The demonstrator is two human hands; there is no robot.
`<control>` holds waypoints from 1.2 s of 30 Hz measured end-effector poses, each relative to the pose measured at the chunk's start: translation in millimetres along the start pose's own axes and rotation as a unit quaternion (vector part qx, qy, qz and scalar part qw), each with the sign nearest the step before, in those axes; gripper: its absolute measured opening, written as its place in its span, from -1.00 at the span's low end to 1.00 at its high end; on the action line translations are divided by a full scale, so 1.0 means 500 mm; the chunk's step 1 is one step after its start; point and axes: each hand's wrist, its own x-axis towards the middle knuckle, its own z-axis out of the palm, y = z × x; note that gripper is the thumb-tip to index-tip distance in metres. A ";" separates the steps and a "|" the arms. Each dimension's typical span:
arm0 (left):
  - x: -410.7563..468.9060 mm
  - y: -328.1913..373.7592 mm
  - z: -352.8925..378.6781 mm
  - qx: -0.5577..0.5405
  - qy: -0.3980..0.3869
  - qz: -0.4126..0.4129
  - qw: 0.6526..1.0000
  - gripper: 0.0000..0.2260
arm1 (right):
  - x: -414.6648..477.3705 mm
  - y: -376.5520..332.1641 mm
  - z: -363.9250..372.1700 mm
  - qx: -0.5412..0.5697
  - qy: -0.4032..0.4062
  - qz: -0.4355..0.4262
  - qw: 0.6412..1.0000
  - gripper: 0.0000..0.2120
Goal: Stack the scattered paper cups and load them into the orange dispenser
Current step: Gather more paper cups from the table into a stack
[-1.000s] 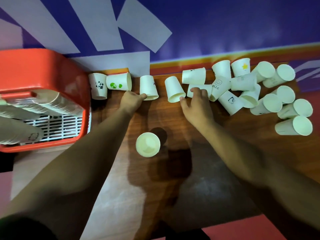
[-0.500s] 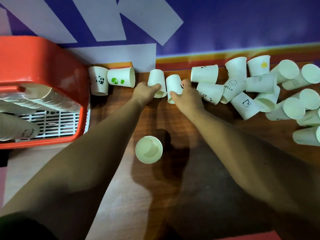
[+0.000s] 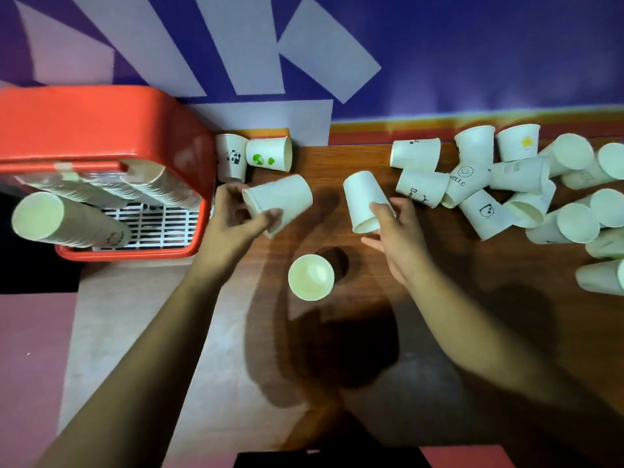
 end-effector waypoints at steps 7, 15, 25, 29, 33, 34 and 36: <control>-0.129 0.001 -0.014 0.185 -0.112 0.123 0.969 -0.41 | -0.068 0.018 -0.026 -0.035 -0.012 -0.041 0.998 -0.43; -0.118 -0.106 0.032 0.394 -0.162 0.182 0.886 -0.31 | -0.135 -0.001 -0.045 -0.131 0.027 -0.123 0.983 -0.59; -0.103 -0.126 -0.048 0.252 -0.219 0.032 0.942 -0.22 | -0.250 0.000 0.016 -0.322 -0.031 -0.228 0.918 -0.29; -0.119 -0.115 -0.081 0.154 -0.157 -0.019 0.975 -0.68 | -0.250 0.022 0.071 -0.415 -0.063 -0.272 0.866 -0.19; -0.114 -0.112 -0.080 0.122 -0.172 -0.042 0.977 -0.74 | -0.226 0.066 0.114 -0.476 -0.084 -0.288 0.827 -0.19; -0.113 -0.112 -0.071 0.122 -0.179 -0.046 0.975 -0.73 | -0.222 0.076 0.121 -0.477 -0.086 -0.291 0.825 -0.19; -0.114 -0.110 -0.047 0.112 -0.208 -0.045 0.971 -0.71 | -0.218 0.088 0.135 -0.452 -0.086 -0.294 0.838 -0.19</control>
